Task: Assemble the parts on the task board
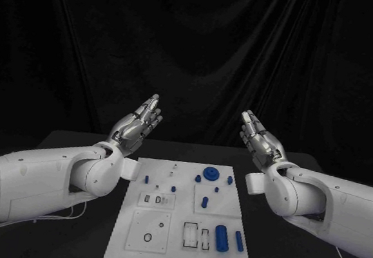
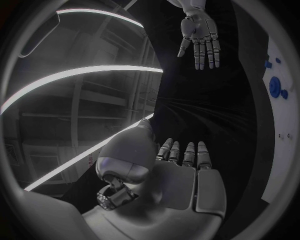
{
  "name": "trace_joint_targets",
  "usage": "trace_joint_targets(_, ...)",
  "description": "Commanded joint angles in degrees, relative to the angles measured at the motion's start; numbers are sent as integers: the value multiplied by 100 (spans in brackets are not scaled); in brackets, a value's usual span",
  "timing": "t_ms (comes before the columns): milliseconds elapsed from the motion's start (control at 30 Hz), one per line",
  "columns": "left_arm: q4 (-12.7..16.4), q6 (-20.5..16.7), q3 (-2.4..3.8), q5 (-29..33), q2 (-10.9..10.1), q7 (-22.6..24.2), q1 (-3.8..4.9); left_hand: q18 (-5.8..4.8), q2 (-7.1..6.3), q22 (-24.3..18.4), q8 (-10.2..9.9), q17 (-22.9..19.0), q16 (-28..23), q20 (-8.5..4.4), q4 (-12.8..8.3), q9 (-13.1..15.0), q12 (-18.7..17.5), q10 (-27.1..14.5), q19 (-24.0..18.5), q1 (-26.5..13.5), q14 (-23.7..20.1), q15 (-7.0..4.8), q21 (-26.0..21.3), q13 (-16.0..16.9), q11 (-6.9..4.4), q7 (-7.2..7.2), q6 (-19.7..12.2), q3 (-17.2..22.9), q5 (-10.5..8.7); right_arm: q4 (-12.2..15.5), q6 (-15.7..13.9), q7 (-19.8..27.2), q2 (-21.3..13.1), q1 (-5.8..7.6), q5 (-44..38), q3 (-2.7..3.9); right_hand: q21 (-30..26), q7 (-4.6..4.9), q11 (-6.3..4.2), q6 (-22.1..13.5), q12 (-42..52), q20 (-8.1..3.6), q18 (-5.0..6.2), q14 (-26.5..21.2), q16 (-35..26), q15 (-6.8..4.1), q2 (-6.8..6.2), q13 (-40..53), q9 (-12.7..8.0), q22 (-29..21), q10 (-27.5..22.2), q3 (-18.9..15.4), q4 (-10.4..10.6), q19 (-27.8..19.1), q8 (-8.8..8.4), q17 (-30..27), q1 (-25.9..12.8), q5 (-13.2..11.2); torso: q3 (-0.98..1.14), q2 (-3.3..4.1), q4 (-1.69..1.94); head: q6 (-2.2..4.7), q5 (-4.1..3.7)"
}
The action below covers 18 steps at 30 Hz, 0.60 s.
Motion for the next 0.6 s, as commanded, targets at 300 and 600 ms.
trace_joint_targets(300,19,601,2,-67,-119,641,-51,111,58,-6,54,-6,-21,184,-8,29,-38,1,4,174,8,-210,-34,-6,126,114,172,2,162,-80,651,-353,-28,12,-12,4,16,176,809,250,-28,965,-21,-2,-25,467,-91,-9,56,29,-5,26,11,53,69,-9,137,17,-1,3,-4,-163,82)
trace_joint_targets(600,173,698,3,-77,-447,680,-51,177,46,-6,68,-6,-21,505,-8,41,-38,1,4,316,8,-16,-34,-6,173,165,293,69,244,-88,784,-604,-94,147,-21,4,534,265,1182,432,162,1731,99,313,161,1044,-205,56,84,281,94,19,9,1038,125,98,139,-78,-1,-8,8,-435,85)
